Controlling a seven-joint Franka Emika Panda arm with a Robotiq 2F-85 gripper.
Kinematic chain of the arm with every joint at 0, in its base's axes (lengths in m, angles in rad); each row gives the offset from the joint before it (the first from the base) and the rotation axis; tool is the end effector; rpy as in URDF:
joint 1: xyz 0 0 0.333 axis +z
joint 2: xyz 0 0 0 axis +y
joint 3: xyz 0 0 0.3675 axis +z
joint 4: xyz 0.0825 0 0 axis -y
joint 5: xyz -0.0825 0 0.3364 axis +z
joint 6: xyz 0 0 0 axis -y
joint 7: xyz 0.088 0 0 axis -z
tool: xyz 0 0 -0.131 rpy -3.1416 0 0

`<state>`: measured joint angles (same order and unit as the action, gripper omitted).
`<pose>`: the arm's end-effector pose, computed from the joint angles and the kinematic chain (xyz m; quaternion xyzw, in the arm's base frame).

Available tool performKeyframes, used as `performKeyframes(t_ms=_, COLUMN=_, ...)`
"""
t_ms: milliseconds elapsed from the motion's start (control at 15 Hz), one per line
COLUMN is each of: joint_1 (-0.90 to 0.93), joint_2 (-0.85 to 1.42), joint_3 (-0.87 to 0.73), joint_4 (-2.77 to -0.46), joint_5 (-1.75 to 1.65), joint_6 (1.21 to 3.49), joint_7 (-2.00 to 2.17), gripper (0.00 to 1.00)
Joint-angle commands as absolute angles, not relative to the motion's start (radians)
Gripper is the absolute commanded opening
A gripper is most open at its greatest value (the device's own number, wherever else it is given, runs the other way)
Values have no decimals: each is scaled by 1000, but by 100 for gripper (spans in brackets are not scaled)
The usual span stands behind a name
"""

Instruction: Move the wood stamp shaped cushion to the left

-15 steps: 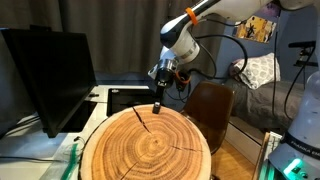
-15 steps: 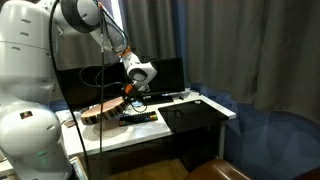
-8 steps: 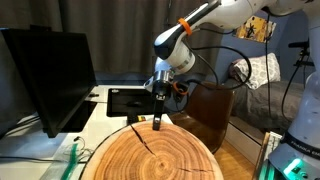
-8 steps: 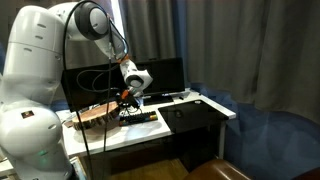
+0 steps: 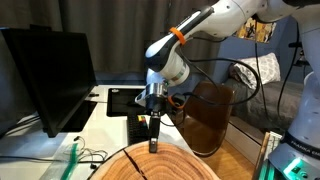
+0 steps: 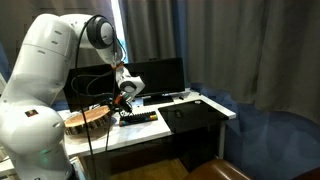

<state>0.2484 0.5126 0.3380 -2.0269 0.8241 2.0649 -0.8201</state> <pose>0.4362 0.3425 0.2623 -0.8269 -0.3552 0.1721 0.4005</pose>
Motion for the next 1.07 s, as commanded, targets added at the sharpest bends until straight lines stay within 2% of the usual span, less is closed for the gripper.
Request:
performKeyframes(t_ms=0, joint_1=262, joint_2=552, joint_3=349, joint_4=-1984, joint_5=827, joint_6=2080, joint_7=-818, gripper=38)
performKeyframes(t_ms=133, joint_1=268, joint_2=548, joint_3=348, joint_4=-1982, joint_5=815, joint_6=2080, joint_7=-807, gripper=41)
performKeyframes(t_ms=200, joint_1=270, joint_2=535, joint_3=348, joint_4=-1987, joint_5=809, joint_6=2075, joint_7=-796, gripper=47)
performKeyframes(t_ms=667, joint_1=271, joint_2=382, joint_3=345, joint_4=-2082, joint_5=815, joint_6=2088, joint_7=-676, gripper=96)
performKeyframes(t_ms=800, joint_1=264, joint_2=303, joint_3=337, joint_4=-2135, joint_5=822, joint_6=2107, joint_7=-615, gripper=100)
performKeyframes(t_ms=1000, joint_1=253, joint_2=160, joint_3=308, joint_4=-2241, joint_5=798, joint_6=2151, joint_7=-502, gripper=100)
